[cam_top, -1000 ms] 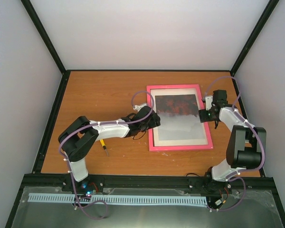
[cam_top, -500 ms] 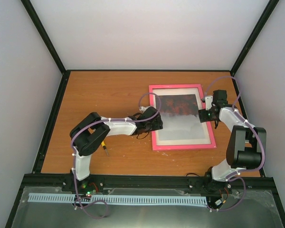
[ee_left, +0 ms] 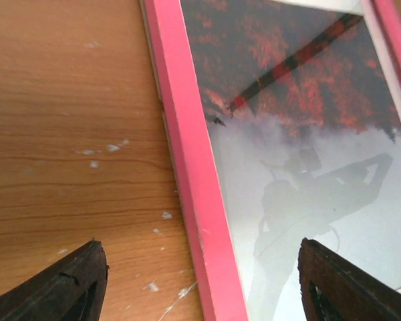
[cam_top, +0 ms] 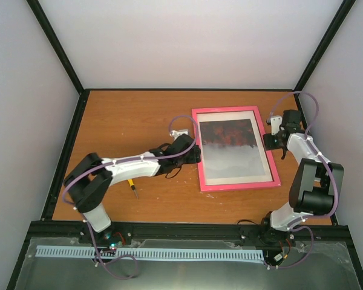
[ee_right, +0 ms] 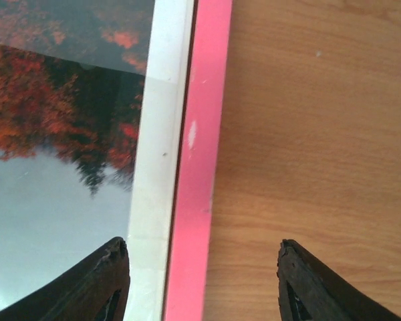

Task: Take the photo out of the frame

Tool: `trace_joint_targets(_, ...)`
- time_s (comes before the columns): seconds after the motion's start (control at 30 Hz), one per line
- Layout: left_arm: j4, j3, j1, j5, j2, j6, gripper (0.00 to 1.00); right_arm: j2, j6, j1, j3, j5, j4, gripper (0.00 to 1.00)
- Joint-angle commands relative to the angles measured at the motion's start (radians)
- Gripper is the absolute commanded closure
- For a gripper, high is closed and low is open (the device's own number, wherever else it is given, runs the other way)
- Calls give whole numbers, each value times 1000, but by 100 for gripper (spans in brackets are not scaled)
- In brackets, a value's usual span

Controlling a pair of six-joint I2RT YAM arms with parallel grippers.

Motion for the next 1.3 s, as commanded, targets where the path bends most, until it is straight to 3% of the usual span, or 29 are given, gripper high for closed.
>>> trace_joint_targets(0.0, 14, -87, -3, -74, -105, 77, 23, 70, -54, -15, 54, -2, 5, 42)
trace_joint_targets(0.3, 186, -379, -8, 36, -269, 124, 28, 212, -38, -15, 130, 28, 13, 52)
trace_joint_targets(0.47, 299, -538, -8, 27, -416, 101, 30, 278, -33, -16, 152, 48, 14, 56)
trace_joint_targets(0.83, 316, -575, -8, 2, -435, 55, 32, 339, -16, -16, 157, 48, 19, 64)
trace_joint_targets(1.0, 317, -575, -8, 7, -433, 56, 32, 317, -24, -15, 157, -57, -13, 52)
trace_joint_targets(1.27, 327, -592, -8, 8, -454, 50, 32, 323, -2, -16, 191, -33, -30, 54)
